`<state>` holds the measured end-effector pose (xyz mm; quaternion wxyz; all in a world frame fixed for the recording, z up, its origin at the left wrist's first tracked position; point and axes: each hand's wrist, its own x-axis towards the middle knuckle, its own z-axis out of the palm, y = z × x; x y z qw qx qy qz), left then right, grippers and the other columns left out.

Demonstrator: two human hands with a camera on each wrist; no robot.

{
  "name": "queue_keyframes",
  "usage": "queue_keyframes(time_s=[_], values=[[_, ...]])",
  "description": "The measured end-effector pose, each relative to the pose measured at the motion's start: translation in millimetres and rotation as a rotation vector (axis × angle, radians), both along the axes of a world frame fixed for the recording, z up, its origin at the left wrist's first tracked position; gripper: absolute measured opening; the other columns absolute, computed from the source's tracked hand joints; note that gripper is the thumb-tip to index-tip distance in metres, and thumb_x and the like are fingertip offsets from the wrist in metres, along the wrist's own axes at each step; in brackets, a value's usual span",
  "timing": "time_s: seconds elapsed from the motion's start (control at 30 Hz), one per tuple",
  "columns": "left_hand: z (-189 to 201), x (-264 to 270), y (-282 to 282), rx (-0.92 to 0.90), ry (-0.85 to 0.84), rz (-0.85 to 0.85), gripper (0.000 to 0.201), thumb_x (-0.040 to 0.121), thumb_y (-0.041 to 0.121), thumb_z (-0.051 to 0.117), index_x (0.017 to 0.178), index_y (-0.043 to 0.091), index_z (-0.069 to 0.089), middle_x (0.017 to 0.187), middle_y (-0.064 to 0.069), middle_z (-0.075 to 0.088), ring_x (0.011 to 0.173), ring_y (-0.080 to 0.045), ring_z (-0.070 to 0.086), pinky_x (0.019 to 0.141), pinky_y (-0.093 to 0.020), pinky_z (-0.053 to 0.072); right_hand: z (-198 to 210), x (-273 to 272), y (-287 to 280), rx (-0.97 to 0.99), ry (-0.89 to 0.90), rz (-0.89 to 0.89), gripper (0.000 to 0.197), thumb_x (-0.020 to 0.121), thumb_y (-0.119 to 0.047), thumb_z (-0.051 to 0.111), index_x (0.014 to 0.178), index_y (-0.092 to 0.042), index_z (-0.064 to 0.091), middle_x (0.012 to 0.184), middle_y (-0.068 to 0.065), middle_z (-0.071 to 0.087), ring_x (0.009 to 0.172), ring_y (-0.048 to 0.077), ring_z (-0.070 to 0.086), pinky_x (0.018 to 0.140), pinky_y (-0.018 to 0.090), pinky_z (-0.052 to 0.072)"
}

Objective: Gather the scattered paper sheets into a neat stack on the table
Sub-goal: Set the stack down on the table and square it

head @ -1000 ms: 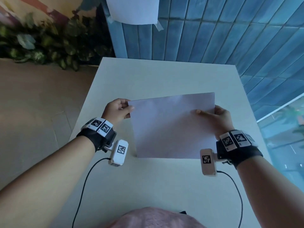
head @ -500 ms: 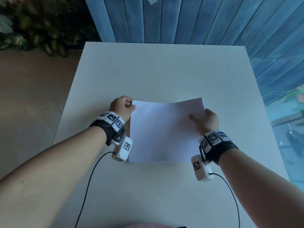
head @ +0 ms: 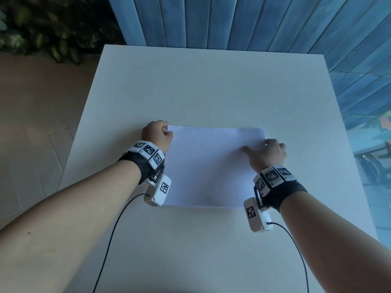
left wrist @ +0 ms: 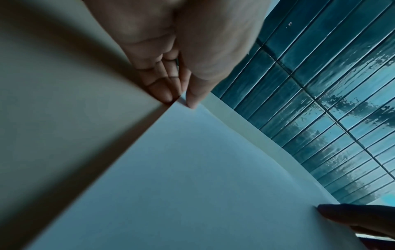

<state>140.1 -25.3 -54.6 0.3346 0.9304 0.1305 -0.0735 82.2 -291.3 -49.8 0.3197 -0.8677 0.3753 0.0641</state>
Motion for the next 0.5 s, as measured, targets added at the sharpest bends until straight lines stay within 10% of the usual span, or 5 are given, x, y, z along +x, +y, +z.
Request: queue_keyframes(time_s=[0.1,0.37,0.5], values=[[3.9,-1.9,-0.6,0.020,0.003,0.013,0.016,0.084,0.017,0.057,0.068,0.015,0.056,0.069,0.004,0.054,0.067,-0.022,0.048,0.069,-0.026,0.042,-0.9,-0.1,-1.8,-0.001,0.004,0.005,0.069,0.076,-0.043,0.070,0.133,-0.009,0.050,0.132,0.013,0.047,0.123,0.033,0.044,0.099,0.040,0.039],[10.4,-5.8,-2.6,-0.024,0.133,0.034,0.039,0.086,0.016,0.054,0.124,0.012,0.059,0.123,-0.005,0.065,0.114,-0.025,0.059,0.094,-0.026,0.042,-3.4,-1.0,-10.1,0.048,-0.002,0.036,0.053,0.084,-0.031,0.062,0.132,-0.012,0.053,0.132,0.015,0.049,0.120,0.033,0.051,0.101,0.037,0.039],[15.4,-11.5,-4.3,-0.053,0.130,0.042,0.040,0.085,0.015,0.055,0.125,0.010,0.057,0.124,-0.005,0.064,0.114,-0.025,0.058,0.088,-0.022,0.038,0.5,-4.9,-12.3,0.055,-0.001,0.079,0.058,0.083,-0.030,0.064,0.135,-0.011,0.051,0.133,0.014,0.048,0.118,0.032,0.053,0.102,0.037,0.041]])
